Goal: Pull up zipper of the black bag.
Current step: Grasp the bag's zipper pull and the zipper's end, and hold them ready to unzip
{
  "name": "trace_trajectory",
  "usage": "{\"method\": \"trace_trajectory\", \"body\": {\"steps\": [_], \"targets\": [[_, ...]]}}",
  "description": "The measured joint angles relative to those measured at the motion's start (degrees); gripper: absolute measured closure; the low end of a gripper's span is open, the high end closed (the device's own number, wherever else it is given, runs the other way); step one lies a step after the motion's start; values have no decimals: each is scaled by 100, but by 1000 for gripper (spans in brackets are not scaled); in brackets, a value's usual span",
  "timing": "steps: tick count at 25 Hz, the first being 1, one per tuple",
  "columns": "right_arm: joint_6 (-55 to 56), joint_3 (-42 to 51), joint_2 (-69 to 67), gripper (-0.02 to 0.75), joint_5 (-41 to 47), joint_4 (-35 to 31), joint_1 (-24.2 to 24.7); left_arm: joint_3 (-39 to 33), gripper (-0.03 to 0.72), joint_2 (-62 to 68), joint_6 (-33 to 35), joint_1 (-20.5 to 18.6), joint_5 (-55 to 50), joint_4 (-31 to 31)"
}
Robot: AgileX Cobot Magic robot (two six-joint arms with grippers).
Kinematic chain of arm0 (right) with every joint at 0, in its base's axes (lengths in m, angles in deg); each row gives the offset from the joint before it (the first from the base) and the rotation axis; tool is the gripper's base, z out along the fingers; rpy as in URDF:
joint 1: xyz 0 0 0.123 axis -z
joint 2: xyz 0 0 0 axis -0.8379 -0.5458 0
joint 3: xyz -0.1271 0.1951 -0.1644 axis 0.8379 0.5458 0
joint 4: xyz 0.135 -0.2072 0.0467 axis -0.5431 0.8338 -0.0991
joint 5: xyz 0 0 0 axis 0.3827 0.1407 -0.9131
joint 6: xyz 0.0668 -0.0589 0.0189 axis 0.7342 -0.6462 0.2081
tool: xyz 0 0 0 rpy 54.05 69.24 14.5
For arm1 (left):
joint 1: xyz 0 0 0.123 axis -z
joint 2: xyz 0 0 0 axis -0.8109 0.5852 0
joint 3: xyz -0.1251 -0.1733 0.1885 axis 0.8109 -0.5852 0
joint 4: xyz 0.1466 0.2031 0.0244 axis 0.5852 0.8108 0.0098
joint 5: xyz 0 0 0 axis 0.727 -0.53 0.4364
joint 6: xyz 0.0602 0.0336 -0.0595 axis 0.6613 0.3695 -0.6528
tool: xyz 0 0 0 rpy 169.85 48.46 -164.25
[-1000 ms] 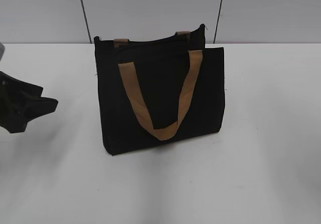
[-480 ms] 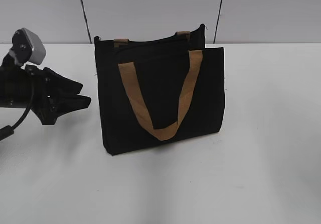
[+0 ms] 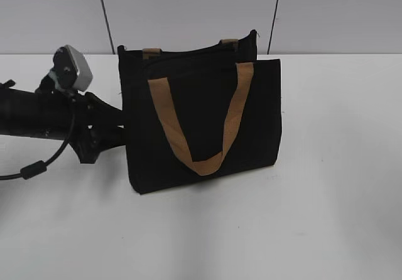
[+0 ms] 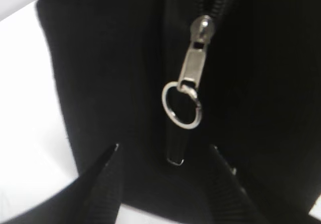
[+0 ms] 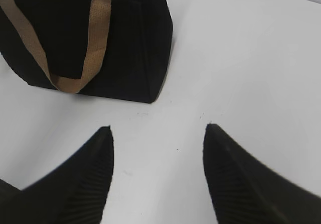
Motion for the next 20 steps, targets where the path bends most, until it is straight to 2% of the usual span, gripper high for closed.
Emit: {"method": "trace_trajectory", "body": {"steps": [5,9,20], "targets": [[-7,0,0,296,-2,0,0,8,294,303,250,224,120,-7],[-7,0,0,296,-2,0,0,21,294,447,460,230,125,-21],[-7,0,0,296,-7,-5,0,316,294,467,511,235,-47,-21]]}}
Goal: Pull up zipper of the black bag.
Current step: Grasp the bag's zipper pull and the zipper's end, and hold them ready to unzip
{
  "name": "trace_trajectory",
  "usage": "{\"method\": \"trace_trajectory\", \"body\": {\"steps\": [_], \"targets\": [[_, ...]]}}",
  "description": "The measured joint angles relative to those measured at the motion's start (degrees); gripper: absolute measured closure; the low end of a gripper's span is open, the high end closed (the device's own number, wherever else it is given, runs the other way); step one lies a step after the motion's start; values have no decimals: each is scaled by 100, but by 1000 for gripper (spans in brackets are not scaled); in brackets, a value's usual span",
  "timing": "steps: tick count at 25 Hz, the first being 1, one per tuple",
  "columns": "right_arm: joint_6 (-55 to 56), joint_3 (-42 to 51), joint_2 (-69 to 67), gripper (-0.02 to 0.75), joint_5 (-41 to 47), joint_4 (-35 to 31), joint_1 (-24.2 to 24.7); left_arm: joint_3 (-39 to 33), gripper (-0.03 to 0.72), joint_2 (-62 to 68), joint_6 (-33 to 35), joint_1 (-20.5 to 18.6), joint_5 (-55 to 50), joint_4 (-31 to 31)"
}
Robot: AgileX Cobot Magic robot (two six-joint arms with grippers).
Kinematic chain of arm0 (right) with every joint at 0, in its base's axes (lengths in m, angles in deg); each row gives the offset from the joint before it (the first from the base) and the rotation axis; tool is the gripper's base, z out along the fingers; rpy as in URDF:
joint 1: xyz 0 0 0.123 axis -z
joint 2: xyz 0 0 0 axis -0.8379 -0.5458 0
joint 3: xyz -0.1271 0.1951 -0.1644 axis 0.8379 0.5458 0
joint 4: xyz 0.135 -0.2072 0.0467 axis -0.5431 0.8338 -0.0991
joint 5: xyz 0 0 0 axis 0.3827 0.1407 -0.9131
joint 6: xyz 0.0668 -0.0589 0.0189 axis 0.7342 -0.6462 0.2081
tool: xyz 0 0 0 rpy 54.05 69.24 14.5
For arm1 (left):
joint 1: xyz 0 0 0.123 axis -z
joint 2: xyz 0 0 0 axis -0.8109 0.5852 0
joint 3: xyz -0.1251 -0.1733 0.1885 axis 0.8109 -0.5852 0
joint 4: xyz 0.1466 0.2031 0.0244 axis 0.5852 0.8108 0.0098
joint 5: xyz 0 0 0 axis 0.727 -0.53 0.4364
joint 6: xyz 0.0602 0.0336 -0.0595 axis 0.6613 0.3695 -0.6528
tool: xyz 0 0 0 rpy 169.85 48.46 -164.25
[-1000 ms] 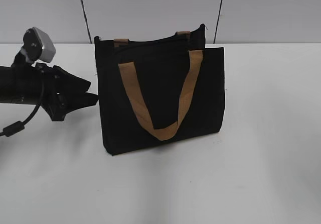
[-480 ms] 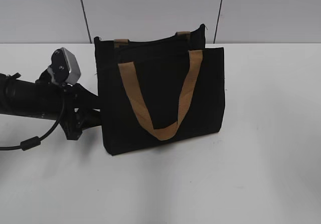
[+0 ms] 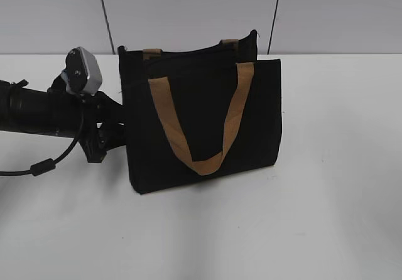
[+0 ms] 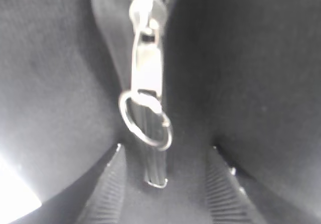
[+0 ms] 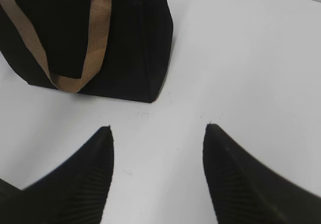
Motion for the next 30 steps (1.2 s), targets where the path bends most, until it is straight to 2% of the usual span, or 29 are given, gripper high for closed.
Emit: {"method": "trace_trajectory", "body": {"steps": [5,7,9,15,22,27,30], "targets": [[0,0,0,296,0,0,0,0,305,24,0,0,-3,0],[0,0,0,296,-9,0,0,0,335,36,0,0,27,0],[0,0,0,296,-55,0,0,0,390,36,0,0,135,0],[0,0,0,296,-273,-382,0,0,638,36,0,0,258,0],[-423,-103,-33,301,-318,-579,0,0,659,-240,-247,0,376,5],[-580,-967,-594,341,4,-710,0,0,659,-964,-967,0,742,56],[-686,-1569,-995,348,280,-754,0,0,659,-1334,-1409,0,900,499]]}}
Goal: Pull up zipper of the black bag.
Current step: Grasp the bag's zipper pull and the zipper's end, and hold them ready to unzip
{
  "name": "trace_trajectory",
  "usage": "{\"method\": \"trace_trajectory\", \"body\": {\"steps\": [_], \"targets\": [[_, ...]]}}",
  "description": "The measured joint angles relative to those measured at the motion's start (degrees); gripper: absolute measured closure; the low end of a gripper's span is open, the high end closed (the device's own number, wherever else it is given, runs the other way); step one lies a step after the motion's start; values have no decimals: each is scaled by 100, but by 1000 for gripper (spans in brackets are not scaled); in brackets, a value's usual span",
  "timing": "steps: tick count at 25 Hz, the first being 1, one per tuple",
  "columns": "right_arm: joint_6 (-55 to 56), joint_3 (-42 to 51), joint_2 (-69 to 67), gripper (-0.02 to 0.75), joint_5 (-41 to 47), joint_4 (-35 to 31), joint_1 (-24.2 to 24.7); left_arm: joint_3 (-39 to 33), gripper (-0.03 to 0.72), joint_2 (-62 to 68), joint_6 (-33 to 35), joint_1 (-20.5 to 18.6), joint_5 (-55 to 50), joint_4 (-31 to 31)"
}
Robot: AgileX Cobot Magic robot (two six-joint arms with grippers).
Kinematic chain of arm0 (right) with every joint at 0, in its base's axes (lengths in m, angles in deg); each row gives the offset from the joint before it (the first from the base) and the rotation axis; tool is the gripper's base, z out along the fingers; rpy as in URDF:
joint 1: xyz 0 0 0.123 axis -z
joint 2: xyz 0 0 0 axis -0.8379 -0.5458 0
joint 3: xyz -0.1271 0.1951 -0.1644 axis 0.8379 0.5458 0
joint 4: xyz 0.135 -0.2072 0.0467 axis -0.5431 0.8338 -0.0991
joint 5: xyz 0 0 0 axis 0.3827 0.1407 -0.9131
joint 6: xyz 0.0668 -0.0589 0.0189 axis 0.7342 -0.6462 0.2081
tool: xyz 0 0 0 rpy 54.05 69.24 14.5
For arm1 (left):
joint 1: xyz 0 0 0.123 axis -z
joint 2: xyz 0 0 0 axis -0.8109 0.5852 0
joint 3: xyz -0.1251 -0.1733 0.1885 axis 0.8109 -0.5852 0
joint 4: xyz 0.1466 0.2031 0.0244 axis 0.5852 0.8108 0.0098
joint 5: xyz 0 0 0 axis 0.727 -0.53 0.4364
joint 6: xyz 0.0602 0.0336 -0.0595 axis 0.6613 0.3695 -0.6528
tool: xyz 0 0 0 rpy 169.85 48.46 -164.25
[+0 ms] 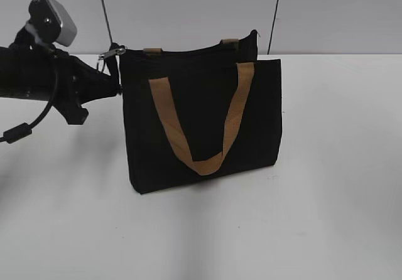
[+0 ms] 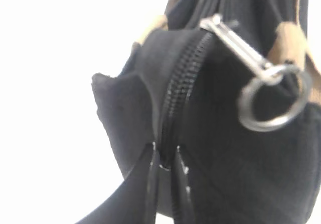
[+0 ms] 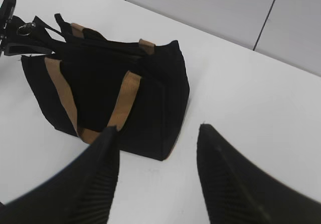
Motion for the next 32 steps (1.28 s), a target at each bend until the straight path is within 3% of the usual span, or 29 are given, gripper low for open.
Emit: {"method": "trace_trajectory", "body": {"steps": [6,16,21,32], "targets": [[-233,-675,-870,349,340,-149,-126,0,659,-541,-680,0,20,748],[-375,-1483,-2417,349,-31,-193,-1940,0,659,-1120,-824,0,27,831],[-1089,-1930,-3229,349,-332,-193,-2685,0,659,-1196,-824,0,27,838],[-1504,-2022,-4347,349,-1311,-262,-3432,-5,659,-1505,-1116,0,338,837]]}}
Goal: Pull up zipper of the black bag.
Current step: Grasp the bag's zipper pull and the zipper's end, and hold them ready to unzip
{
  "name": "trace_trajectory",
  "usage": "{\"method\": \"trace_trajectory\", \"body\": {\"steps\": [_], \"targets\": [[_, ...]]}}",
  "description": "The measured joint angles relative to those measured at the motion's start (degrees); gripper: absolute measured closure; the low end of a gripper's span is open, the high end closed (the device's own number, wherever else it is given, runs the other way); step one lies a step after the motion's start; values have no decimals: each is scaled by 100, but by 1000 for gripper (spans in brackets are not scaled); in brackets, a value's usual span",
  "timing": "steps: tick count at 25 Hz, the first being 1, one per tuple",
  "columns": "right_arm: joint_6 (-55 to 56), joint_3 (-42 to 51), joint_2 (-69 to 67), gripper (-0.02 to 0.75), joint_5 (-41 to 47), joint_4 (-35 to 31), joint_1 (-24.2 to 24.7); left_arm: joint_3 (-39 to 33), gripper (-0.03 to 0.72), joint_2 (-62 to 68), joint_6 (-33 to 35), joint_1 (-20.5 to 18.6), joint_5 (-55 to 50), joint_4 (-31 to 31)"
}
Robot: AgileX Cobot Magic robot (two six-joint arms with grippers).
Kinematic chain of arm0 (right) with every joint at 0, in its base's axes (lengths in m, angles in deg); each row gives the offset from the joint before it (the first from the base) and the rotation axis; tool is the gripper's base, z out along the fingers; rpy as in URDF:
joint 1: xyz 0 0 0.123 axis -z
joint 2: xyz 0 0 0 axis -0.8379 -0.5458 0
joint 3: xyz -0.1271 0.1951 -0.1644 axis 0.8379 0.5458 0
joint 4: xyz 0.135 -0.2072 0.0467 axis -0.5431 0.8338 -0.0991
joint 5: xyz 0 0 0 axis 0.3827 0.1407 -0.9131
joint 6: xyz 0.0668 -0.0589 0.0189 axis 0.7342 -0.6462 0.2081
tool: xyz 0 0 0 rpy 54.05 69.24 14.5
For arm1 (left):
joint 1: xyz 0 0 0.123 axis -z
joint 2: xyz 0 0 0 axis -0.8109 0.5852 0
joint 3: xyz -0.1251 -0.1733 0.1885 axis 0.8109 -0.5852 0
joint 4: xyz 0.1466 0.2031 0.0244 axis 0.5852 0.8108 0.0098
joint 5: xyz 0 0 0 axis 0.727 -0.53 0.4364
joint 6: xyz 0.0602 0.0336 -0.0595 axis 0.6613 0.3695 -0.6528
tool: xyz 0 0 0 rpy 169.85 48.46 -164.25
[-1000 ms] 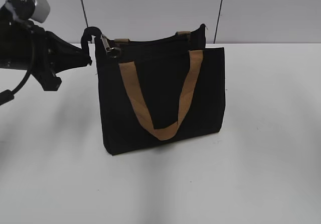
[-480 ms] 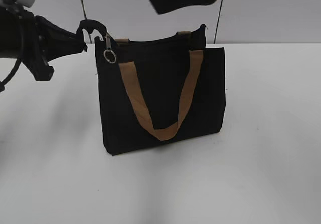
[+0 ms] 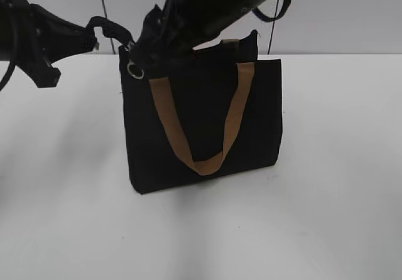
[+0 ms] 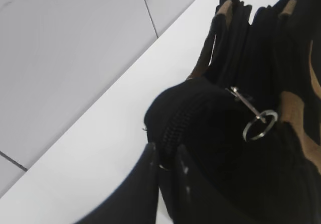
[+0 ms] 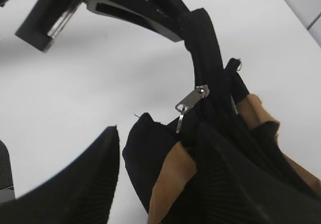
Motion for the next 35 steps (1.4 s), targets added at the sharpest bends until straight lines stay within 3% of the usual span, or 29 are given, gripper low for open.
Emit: {"method": "trace_trajectory", "body": {"steps": [21,24,30,35], "targets": [[380,-4,-796,353,-801,-73,-140,0,661,-90,-24,0,5,0],[375,-6,-879,400,-802,-52,-189,0,662,-90,-24,0,5,0],[375,-6,-898,600,-802,-27,-195,0,662,-90,-24,0,5,-5],[375,-6,-784,594,-797,-12,-195,0,662,-90,-24,0,5,-5]]}}
